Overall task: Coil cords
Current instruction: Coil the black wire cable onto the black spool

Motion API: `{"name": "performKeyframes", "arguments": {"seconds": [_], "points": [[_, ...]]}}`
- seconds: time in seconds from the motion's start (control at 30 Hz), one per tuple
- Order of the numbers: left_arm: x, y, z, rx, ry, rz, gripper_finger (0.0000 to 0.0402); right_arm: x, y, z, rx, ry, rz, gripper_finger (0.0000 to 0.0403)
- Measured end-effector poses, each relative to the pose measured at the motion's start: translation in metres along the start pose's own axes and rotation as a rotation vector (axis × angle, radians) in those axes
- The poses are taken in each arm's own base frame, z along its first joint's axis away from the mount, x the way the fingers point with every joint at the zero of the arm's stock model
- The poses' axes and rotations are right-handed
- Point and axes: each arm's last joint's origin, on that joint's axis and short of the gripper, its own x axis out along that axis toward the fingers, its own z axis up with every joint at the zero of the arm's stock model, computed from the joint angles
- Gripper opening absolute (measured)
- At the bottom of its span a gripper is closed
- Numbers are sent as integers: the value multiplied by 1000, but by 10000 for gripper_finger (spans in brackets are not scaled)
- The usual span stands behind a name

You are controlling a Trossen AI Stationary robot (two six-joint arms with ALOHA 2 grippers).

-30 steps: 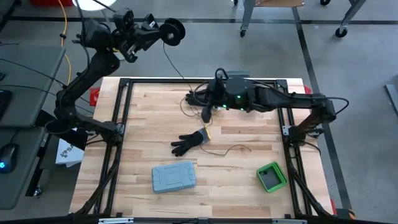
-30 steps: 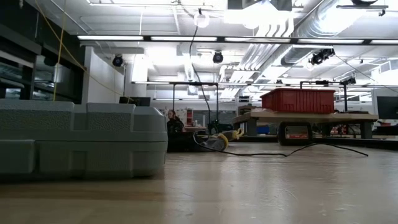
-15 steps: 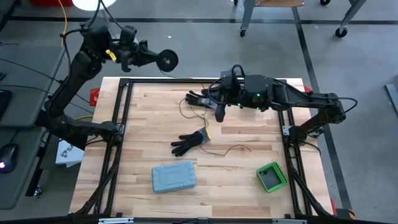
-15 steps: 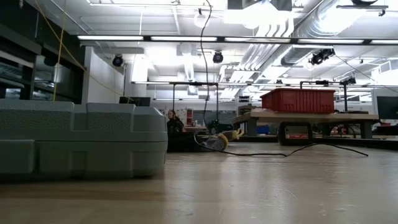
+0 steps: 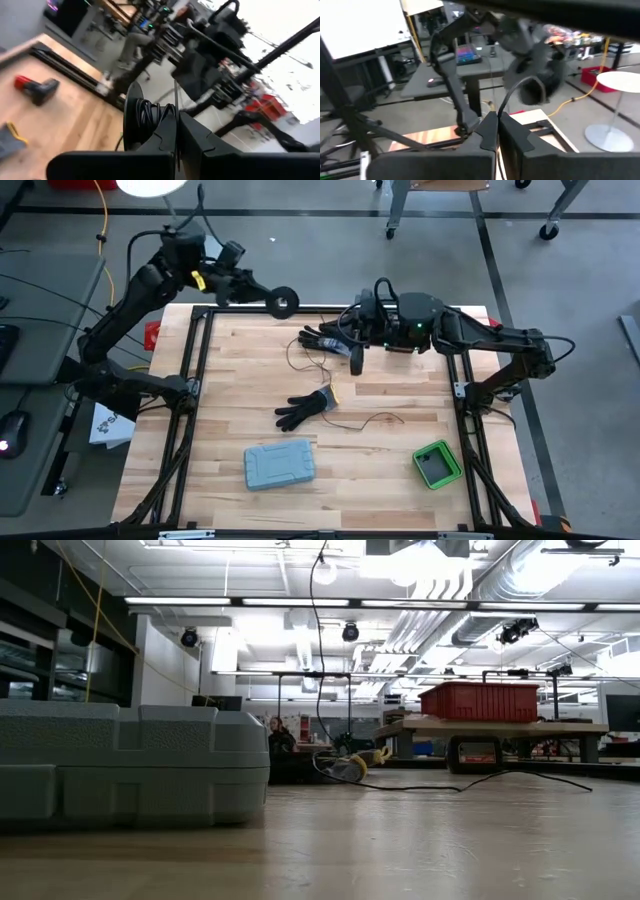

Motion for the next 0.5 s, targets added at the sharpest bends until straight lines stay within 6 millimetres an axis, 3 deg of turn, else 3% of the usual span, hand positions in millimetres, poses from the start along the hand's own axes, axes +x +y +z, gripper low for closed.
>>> {"name": "performKeyframes", "arguments": {"seconds": [0.3,0.5], "points": [[-1,-15,21,124,-174,-104,0,-1,8,-4,21,32,25,0],[-2,-12,21,150,-195,-53,0,-4,16,-1,25,4,55,0]]}}
